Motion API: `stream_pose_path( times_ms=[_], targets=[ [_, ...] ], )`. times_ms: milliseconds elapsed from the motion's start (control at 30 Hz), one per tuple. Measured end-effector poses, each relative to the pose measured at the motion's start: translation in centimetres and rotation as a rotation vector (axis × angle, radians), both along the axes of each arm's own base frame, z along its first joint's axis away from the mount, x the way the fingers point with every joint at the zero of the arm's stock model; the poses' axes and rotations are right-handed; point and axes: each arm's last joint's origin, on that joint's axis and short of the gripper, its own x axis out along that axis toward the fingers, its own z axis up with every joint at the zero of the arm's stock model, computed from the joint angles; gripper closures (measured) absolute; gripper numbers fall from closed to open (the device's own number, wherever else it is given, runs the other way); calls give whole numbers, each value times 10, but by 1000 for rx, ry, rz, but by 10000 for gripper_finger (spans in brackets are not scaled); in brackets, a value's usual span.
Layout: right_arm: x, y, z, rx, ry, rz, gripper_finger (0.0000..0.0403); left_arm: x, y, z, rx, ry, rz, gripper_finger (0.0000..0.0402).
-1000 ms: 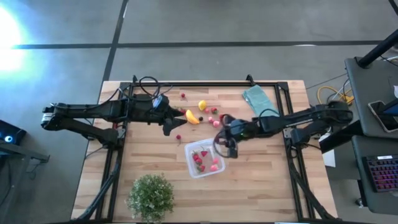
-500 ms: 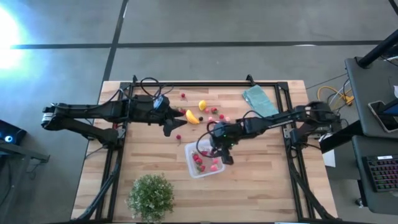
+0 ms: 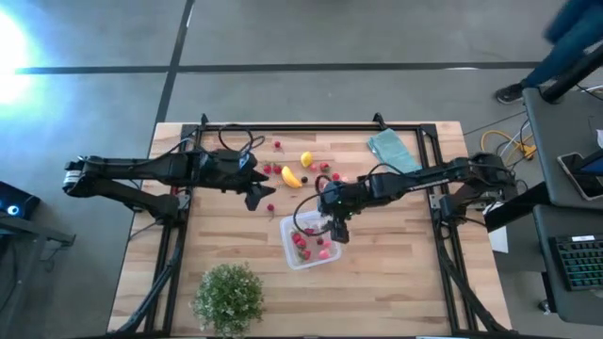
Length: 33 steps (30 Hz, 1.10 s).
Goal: Pick and placing Produce into tupperware
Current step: Put the red cherry into the transparent bin
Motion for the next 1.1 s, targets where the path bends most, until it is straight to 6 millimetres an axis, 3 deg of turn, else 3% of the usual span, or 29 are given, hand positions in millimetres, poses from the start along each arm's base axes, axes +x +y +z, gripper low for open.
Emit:
stream_pose_path(
  times_ms=[167, 333, 567, 700, 867, 1100],
  targets=[
    [-11, -10, 25, -242, -30, -155, 209, 1, 1, -20, -21, 179, 32, 166],
    [-26, -21, 51, -424, -110, -305, 209, 12, -2, -44, 66, 341, -77, 166],
    [-57, -32, 90, -474, -224, -423, 209, 26, -4, -94, 174, 490, -238, 166],
    [-83, -37, 109, -486, -265, -492, 209, 32, -4, -110, 194, 496, -262, 166],
    [-113, -42, 118, -476, -289, -565, 209, 42, -4, -115, 229, 465, -291, 166],
    [-149, -48, 111, -466, -327, -653, 209, 49, -4, -127, 259, 495, -352, 166]
  ],
)
